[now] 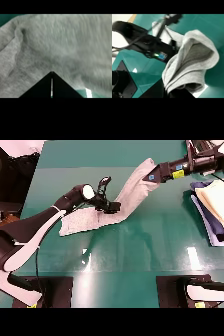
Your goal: Fold the shirts.
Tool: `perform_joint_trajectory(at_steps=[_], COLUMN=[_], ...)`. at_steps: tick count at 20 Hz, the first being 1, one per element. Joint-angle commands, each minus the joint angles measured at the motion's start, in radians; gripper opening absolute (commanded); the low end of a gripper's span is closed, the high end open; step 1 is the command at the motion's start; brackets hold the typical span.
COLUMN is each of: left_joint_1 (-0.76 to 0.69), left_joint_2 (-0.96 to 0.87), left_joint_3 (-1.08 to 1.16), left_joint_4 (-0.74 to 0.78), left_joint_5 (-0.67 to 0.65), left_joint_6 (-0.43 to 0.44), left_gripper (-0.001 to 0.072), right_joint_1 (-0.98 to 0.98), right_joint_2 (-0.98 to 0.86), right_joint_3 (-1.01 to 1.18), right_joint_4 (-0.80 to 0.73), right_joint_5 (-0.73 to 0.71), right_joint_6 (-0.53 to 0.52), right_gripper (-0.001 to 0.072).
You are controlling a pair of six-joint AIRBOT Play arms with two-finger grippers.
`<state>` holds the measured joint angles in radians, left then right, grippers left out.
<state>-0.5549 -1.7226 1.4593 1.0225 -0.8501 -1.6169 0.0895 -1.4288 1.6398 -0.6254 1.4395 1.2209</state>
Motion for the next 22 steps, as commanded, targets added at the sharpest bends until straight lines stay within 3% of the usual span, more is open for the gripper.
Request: perform_joint_trajectory(at_steps=[1, 5, 10, 15, 22], left_joint_1=[-0.011, -0.011, 0.018, 0.209, 0.387], left_joint_2=[-0.043, -0.006, 0.161, 0.406, 0.684], left_joint_3=[0.040, 0.074, 0.098, 0.098, 0.098], left_joint_4=[0.031, 0.123, 0.460, 0.500, 0.582], left_joint_5=[0.007, -0.047, -0.183, -0.337, -0.395], left_joint_6=[-0.001, 0.000, -0.055, -0.050, -0.050], left_gripper=[0.0025, 0.0025, 0.0024, 0.0025, 0.0026], right_joint_1=[0.074, 0.106, 0.177, 0.287, 0.445], right_joint_2=[0.003, 0.002, 0.002, -0.029, -0.254], right_joint_3=[0.032, 0.032, 0.032, 0.033, 0.214], right_joint_4=[-0.006, -0.003, -0.002, -0.001, -0.003], right_joint_5=[-0.019, -0.047, -0.120, -0.214, -0.235], right_joint_6=[0.029, 0.035, 0.036, 0.035, 0.029], right_gripper=[0.0009, 0.0009, 0.0009, 0.0009, 0.0010])
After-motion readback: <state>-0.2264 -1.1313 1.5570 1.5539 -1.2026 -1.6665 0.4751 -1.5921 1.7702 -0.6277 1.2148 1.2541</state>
